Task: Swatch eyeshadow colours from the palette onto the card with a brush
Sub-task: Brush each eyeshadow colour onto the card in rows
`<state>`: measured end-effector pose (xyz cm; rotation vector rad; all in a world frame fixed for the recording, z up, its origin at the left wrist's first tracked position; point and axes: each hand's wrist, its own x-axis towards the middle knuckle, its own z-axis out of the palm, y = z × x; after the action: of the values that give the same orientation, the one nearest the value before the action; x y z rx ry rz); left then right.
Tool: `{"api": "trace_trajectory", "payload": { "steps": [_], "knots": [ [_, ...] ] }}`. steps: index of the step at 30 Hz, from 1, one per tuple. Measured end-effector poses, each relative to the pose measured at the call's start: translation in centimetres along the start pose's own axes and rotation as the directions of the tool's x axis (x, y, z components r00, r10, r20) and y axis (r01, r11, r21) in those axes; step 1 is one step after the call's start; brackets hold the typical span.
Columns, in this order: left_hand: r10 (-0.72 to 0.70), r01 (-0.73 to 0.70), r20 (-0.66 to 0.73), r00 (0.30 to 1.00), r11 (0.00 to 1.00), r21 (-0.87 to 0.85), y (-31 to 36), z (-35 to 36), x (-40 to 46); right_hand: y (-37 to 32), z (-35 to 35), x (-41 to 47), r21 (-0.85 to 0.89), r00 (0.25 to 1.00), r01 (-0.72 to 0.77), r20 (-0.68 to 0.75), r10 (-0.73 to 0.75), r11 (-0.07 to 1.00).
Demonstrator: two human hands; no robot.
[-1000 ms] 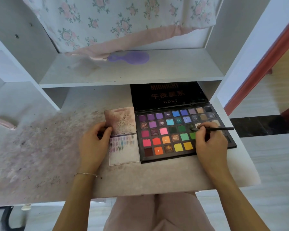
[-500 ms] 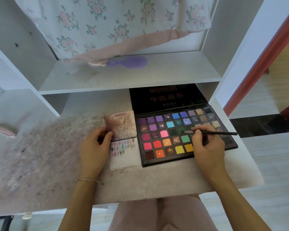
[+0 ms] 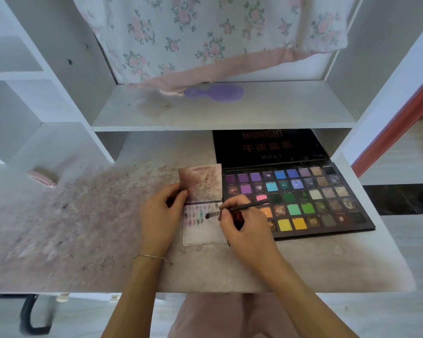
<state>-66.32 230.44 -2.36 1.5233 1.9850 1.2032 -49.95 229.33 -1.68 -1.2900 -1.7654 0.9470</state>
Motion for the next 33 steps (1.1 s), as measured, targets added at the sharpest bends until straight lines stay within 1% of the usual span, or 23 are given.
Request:
{"api": "trace_trajectory", "payload": {
  "steps": [3, 12, 18, 25, 33],
  "knots": [
    [0.007, -0.007, -0.002, 1.0, 1.0, -0.013, -0.09, -0.02, 0.03, 0.03, 0.08, -0.12, -0.026, 1.0, 0.001, 0.01, -0.001, 1.0],
    [-0.009, 0.009, 0.004, 1.0, 1.0, -0.015, -0.41, 0.14, 0.16, -0.21, -0.13, 0.1, -0.015, 0.998, -0.023, 0.05, 0.023, 1.0],
    [-0.021, 0.021, 0.004, 1.0, 0.999, -0.03, -0.37, 0.18, 0.14, -0.09, 0.08, 0.34, -0.091, 0.997, -0.003, 0.076, 0.01, 0.996],
    [-0.021, 0.021, -0.003, 1.0, 1.0, -0.008, -0.26, 0.19, 0.17, -0.03, -0.11, 0.33, -0.095, 0.996, -0.007, 0.092, 0.015, 0.995],
    [-0.021, 0.021, -0.001, 1.0, 0.999, -0.04, -0.22, 0.21, 0.18, -0.16, -0.13, 0.4, -0.104, 0.994, -0.007, 0.112, 0.018, 0.995]
  ]
}}
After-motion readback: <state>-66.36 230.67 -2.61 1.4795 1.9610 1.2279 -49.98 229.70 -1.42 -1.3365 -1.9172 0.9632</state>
